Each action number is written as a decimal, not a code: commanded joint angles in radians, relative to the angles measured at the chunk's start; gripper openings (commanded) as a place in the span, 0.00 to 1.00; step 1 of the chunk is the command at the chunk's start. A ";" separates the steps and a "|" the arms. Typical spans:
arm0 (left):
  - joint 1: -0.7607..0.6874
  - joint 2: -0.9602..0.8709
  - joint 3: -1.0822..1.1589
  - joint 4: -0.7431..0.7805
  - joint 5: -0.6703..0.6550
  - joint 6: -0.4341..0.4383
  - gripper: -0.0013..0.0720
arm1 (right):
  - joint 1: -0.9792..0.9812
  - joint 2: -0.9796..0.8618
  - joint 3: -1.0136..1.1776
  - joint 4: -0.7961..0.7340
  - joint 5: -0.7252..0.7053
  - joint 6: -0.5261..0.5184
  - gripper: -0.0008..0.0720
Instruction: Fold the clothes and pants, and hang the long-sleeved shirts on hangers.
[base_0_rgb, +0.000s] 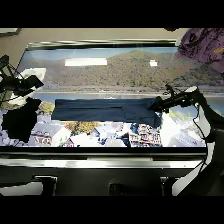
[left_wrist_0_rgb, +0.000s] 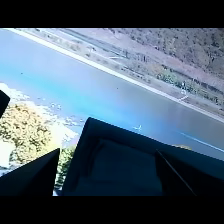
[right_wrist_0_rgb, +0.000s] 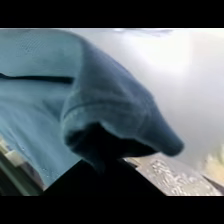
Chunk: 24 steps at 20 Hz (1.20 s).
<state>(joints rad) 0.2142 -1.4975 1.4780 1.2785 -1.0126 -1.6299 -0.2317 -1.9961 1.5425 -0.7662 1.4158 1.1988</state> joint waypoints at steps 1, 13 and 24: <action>-0.031 -0.010 0.000 -0.053 0.000 0.002 0.72 | 0.026 0.044 0.002 0.006 -0.014 0.053 0.05; -0.584 -0.322 0.002 -0.536 0.235 -0.033 0.04 | 0.027 0.367 0.210 -0.441 0.195 0.458 0.05; -0.902 -0.650 0.359 -0.767 0.326 -0.206 0.04 | 0.027 0.430 0.410 -0.529 0.405 0.523 0.05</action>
<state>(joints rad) -0.6224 -2.0590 1.7172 0.5419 -0.7025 -1.7493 -0.2050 -1.5730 1.9030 -1.2701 1.7531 1.7035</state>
